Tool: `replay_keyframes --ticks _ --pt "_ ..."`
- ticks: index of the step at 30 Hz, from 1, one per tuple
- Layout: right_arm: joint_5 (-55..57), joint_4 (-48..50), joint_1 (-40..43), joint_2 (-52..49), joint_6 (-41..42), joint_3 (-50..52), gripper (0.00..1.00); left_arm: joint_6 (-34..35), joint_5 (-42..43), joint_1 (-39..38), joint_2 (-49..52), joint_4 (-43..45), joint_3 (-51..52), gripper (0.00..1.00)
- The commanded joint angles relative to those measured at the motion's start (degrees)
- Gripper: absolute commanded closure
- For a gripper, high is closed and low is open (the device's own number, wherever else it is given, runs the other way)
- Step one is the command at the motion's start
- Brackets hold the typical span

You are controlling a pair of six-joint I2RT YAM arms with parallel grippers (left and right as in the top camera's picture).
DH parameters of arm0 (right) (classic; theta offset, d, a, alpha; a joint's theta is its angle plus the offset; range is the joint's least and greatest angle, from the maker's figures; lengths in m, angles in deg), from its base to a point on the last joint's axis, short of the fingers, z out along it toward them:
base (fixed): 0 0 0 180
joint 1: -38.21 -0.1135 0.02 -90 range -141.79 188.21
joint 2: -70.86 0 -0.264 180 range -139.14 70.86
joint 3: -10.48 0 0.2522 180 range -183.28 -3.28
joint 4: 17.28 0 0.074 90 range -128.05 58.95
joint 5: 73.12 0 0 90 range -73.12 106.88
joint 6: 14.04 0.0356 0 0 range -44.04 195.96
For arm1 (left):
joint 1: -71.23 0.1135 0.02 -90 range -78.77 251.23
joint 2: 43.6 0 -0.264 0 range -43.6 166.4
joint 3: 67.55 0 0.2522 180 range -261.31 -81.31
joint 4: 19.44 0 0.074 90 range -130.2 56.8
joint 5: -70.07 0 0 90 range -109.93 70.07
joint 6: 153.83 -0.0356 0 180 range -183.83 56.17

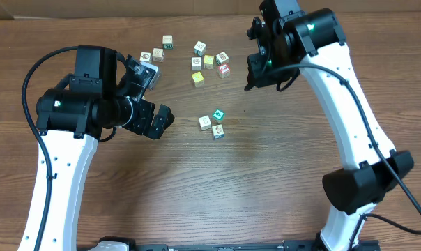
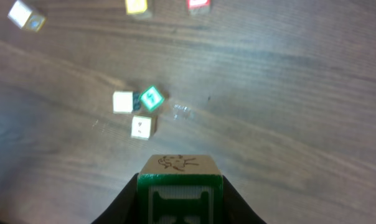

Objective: Form a circle
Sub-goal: 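Carry the green F block down toward the small block cluster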

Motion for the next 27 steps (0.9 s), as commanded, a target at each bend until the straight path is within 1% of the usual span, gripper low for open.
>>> replay_keyframes --ticks 1,6,8,10,15,18,20,23,25,27 --pt "2.95 -1.44 -2.40 1.01 2.51 -1.03 0.96 -1.29 1.05 -0.02 0.31 0.04 0.20 0.00" --pt "3.74 -3.04 -5.53 1.86 3.76 -0.57 0.96 -1.29 1.07 -0.02 0.31 0.04 0.20 0.01" --pt "3.74 -1.33 -6.45 3.56 3.98 2.27 0.96 -1.29 1.05 -0.02 0.31 0.04 0.20 0.01" --pt "3.78 3.50 -7.13 7.37 4.20 8.61 0.96 -1.29 1.05 -0.02 0.31 0.04 0.20 0.01" --pt "7.08 19.58 -8.96 20.22 5.38 32.76 0.96 -1.29 1.05 -0.02 0.31 0.04 0.20 0.00" --pt "7.30 28.65 -9.40 23.54 5.44 46.75 0.96 -1.29 1.07 -0.02 0.31 0.04 0.20 0.00" --pt "7.26 33.73 -9.40 23.17 5.42 52.37 0.96 -1.29 1.05 -0.02 0.31 0.04 0.20 0.01" --pt "7.32 40.74 -9.40 22.75 5.16 57.68 0.96 -1.29 1.07 -0.02 0.31 0.04 0.20 0.00" --pt "7.34 44.09 -9.38 22.53 4.59 59.10 0.96 -1.29 1.07 -0.02 0.31 0.04 0.20 0.00" --pt "7.32 46.93 -9.38 21.84 2.23 59.87 0.96 -1.29 1.05 -0.02 0.31 0.04 0.20 0.00"
